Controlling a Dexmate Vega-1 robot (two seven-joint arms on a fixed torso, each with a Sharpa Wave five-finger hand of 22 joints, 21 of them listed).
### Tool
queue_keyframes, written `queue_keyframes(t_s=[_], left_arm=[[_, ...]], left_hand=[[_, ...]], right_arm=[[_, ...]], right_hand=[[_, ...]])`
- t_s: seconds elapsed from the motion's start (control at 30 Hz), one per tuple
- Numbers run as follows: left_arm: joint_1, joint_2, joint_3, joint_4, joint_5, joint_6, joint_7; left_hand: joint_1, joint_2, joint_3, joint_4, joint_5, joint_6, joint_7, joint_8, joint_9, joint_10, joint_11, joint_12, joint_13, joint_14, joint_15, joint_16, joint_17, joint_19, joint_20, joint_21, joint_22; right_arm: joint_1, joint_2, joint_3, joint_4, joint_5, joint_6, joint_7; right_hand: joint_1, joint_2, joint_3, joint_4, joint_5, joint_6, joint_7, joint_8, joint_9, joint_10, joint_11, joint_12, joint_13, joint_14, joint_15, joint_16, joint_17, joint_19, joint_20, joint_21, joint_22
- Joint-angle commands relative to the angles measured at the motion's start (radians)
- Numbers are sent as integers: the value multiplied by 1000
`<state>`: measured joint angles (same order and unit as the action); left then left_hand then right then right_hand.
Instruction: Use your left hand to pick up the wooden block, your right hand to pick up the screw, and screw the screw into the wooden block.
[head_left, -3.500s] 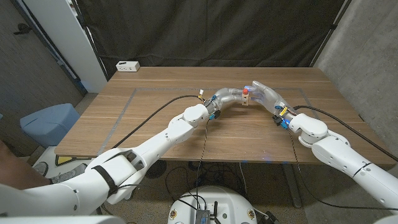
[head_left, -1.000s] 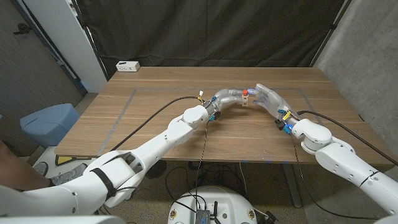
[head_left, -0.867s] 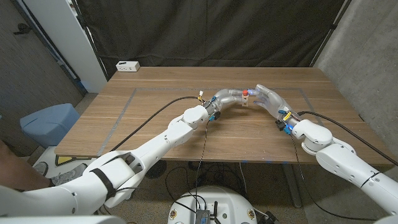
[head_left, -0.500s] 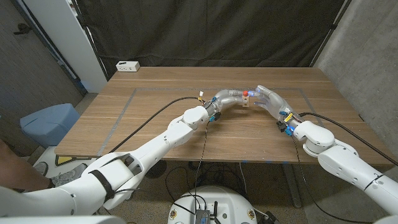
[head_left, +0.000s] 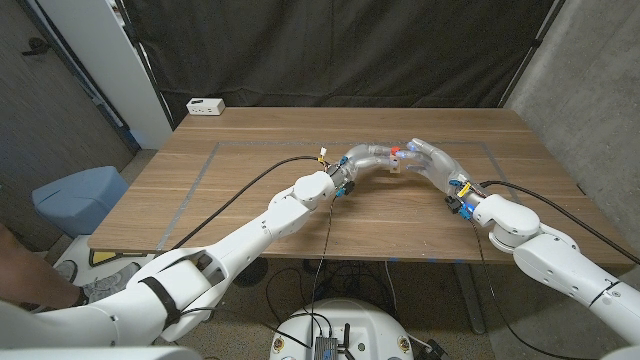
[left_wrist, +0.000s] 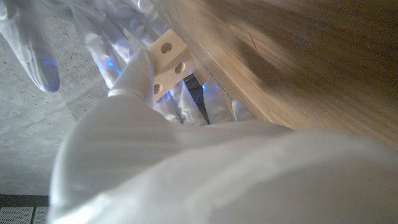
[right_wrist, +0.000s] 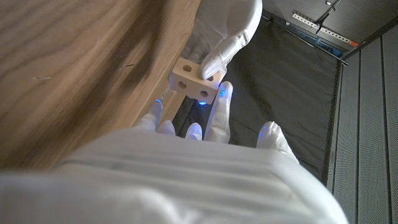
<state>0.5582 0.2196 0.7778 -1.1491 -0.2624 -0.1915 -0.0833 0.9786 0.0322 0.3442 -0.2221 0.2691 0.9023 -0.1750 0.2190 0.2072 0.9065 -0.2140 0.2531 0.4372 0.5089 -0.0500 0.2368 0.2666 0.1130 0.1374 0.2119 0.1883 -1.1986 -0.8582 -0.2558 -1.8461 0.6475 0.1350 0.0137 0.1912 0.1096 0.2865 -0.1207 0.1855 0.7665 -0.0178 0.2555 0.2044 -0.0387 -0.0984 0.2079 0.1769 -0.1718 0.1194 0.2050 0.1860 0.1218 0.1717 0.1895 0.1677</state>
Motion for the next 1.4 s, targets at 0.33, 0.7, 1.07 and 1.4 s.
queue_keyframes(t_s=[0.33,0.7,1.07,1.4], left_arm=[[9,14,-4,-21,-1,8,2],[3,11,-4,-12,0,4,0],[1,10,-3,-9,-1,7,-2],[-2,7,-2,-3,-1,4,-7]], left_hand=[[-77,97,73,65,5,36,24,10,2,13,1,45,148,7,-52,4,5,9,3,9,2],[-76,97,73,65,5,35,24,9,2,10,1,44,149,7,-52,4,6,8,4,9,2],[-76,96,72,64,5,34,24,9,2,13,2,46,149,7,-52,4,6,9,4,9,2],[-76,96,72,64,4,34,25,9,2,10,1,44,147,6,-51,4,6,9,4,8,2]], right_arm=[[-22,-10,22,-8,7,5,-12],[-22,-4,31,-2,-2,7,-29],[-12,7,25,8,-11,6,-36],[3,7,17,14,-11,-5,-26]], right_hand=[[10,2,9,-3,3,16,-1,2,2,20,5,4,2,-12,-6,3,1,13,2,7,2],[10,1,10,-4,2,-27,-7,-19,5,13,14,-6,3,-1,-2,4,2,25,-3,7,2],[6,-5,8,-3,1,-118,-24,-45,24,-24,26,-23,5,-16,8,-5,4,23,1,2,3],[3,-7,6,-2,1,-185,-29,-59,35,-65,29,-32,6,-35,12,-12,4,13,1,-2,3]])
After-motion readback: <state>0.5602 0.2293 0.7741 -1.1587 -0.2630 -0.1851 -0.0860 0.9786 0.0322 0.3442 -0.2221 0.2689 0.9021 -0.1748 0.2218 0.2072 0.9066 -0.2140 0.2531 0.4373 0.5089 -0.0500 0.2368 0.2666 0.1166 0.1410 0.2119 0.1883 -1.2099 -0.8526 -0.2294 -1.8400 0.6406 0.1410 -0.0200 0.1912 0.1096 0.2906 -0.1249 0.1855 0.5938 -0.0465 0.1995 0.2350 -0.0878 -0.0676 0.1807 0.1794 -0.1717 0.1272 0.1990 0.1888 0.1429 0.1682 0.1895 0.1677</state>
